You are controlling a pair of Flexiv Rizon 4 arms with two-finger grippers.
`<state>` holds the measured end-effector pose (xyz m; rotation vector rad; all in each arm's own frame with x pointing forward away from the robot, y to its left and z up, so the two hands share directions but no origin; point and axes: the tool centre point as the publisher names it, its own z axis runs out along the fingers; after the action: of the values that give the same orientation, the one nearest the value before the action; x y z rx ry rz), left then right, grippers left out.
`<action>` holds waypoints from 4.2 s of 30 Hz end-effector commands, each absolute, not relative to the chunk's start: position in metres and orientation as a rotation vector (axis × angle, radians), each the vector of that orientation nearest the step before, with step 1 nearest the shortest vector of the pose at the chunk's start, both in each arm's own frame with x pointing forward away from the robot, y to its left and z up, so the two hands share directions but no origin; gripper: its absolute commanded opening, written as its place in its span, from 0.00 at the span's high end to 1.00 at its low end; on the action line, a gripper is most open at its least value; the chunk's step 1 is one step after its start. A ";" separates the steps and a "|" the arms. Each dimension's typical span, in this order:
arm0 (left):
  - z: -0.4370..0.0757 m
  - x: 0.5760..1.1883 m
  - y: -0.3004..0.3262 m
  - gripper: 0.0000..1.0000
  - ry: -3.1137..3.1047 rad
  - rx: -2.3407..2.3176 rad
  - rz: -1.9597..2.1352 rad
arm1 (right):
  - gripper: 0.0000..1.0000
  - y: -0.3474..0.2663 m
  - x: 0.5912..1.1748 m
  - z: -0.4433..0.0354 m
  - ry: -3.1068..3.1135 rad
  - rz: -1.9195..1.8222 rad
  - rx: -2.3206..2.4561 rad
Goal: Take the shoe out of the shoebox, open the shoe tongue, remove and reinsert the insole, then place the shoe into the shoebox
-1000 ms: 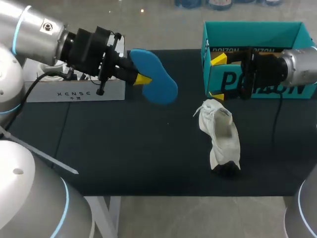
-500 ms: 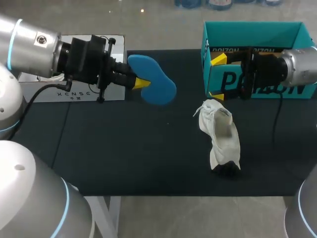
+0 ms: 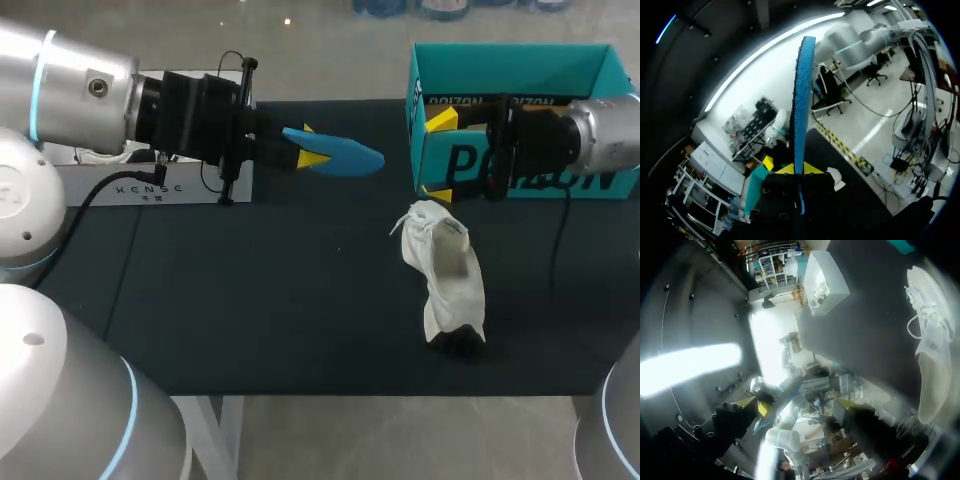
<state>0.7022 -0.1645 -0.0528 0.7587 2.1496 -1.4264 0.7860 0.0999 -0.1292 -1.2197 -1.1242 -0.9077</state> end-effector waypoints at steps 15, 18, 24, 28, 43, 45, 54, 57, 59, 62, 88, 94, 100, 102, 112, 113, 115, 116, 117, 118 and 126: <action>-0.116 0.688 -0.186 1.00 1.708 1.067 -1.190 | 0.00 0.100 0.786 -0.129 -1.125 -0.906 -1.220; -0.120 0.695 -0.193 1.00 1.704 1.070 -1.188 | 0.00 0.100 0.786 -0.129 -1.125 -0.906 -1.220; -0.113 0.706 -0.206 1.00 1.682 1.083 -1.172 | 0.00 0.100 0.786 -0.129 -1.125 -0.906 -1.220; -0.115 0.715 -0.215 1.00 1.686 1.096 -1.168 | 0.00 0.100 0.786 -0.129 -1.125 -0.906 -1.220; -0.129 0.725 -0.258 1.00 1.702 1.054 -1.106 | 0.00 0.100 0.786 -0.129 -1.125 -0.906 -1.220; -0.132 0.725 -0.262 1.00 1.701 1.054 -1.104 | 0.00 0.100 0.786 -0.129 -1.125 -0.906 -1.220; -0.135 0.729 -0.271 1.00 1.712 1.041 -1.060 | 1.00 0.100 0.786 -0.129 -1.125 -0.906 -1.220; -0.134 0.730 -0.271 1.00 1.713 1.037 -1.050 | 1.00 0.100 0.786 -0.129 -1.125 -0.906 -1.220; -0.133 0.730 -0.271 1.00 1.714 1.037 -1.047 | 1.00 0.100 0.786 -0.129 -1.125 -0.906 -1.220; -0.131 0.729 -0.269 1.00 1.712 1.030 -1.041 | 1.00 0.100 0.786 -0.129 -1.125 -0.906 -1.220; -0.110 0.715 -0.220 0.00 1.725 0.943 -1.073 | 1.00 0.100 0.786 -0.129 -1.125 -0.906 -1.220; -0.083 0.724 -0.178 0.00 1.745 0.942 -1.029 | 1.00 0.100 0.786 -0.129 -1.125 -0.906 -1.220; -0.056 0.741 -0.152 0.00 1.844 1.061 -1.072 | 1.00 0.100 0.786 -0.129 -1.125 -0.906 -1.220; -0.046 0.745 -0.148 0.00 1.881 1.128 -1.097 | 1.00 0.100 0.786 -0.129 -1.125 -0.906 -1.220; 0.004 0.758 -0.140 0.00 2.104 1.591 -0.768 | 1.00 0.100 0.786 -0.129 -1.125 -0.906 -1.220; 0.008 0.757 -0.143 0.00 2.120 1.690 -0.614 | 1.00 0.100 0.786 -0.129 -1.125 -0.906 -1.220; 0.012 0.754 -0.149 0.00 2.126 1.849 -0.283 | 1.00 0.100 0.786 -0.129 -1.125 -0.906 -1.220; 0.012 0.754 -0.152 0.00 2.121 1.885 0.017 | 1.00 0.100 0.786 -0.129 -1.125 -0.906 -1.220; 0.013 0.755 -0.155 0.00 2.095 1.894 0.255 | 1.00 0.100 0.786 -0.129 -1.125 -0.906 -1.220; 0.013 0.755 -0.155 0.00 2.095 1.894 0.255 | 1.00 0.100 0.786 -0.129 -1.125 -0.906 -1.220; 0.013 0.755 -0.155 0.00 2.095 1.894 0.255 | 1.00 0.100 0.786 -0.129 -1.125 -0.906 -1.220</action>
<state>0.7574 -0.1514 0.0076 1.5007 1.8872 -0.6662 0.7859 0.0999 -0.1293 -1.2200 -1.1243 -0.9078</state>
